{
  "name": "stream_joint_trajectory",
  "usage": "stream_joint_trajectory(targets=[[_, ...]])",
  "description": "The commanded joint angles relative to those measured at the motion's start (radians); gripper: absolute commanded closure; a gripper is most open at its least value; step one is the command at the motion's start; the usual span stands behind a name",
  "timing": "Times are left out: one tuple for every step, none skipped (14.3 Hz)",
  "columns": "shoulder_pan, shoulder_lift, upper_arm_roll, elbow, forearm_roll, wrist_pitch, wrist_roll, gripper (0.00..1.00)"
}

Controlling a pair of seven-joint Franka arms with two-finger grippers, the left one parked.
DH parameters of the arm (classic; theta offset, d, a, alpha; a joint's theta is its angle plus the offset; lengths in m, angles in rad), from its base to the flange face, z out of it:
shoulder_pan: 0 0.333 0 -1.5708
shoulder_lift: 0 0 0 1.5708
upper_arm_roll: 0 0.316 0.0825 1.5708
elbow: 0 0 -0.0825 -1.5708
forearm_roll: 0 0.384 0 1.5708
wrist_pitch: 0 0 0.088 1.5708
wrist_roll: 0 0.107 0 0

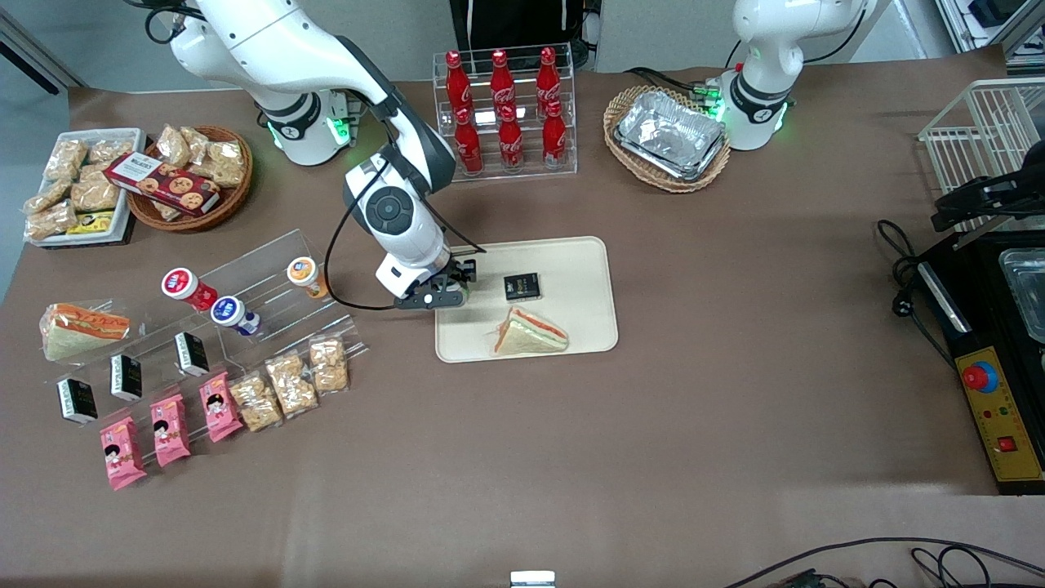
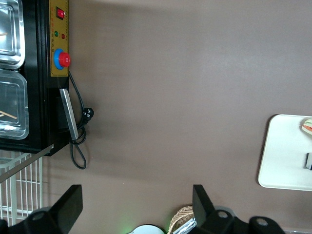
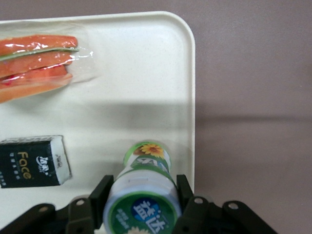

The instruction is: Place green gum on tray

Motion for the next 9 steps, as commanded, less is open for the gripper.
stream_joint_trajectory(targets=[[0.013,0.026,-0.008,0.004,0.015,0.049,0.014,0.59],[0.013,0.026,-0.008,0.004,0.015,0.049,0.02,0.55],[0.013,0.029,-0.008,0.004,0.015,0.049,0.03,0.49],[0.013,0.033,-0.008,0.004,0.015,0.05,0.034,0.45],[0.013,0.039,-0.008,0.004,0.015,0.052,0.035,0.26],[0.013,0.039,-0.008,0.004,0.015,0.053,0.035,0.19],[0.011,0.039,-0.008,0.004,0.015,0.053,0.035,0.12],[0.008,0.035,-0.008,0.006,0.015,0.052,0.035,0.03],[-0.002,0.027,-0.011,0.006,0.015,0.046,0.034,0.02]])
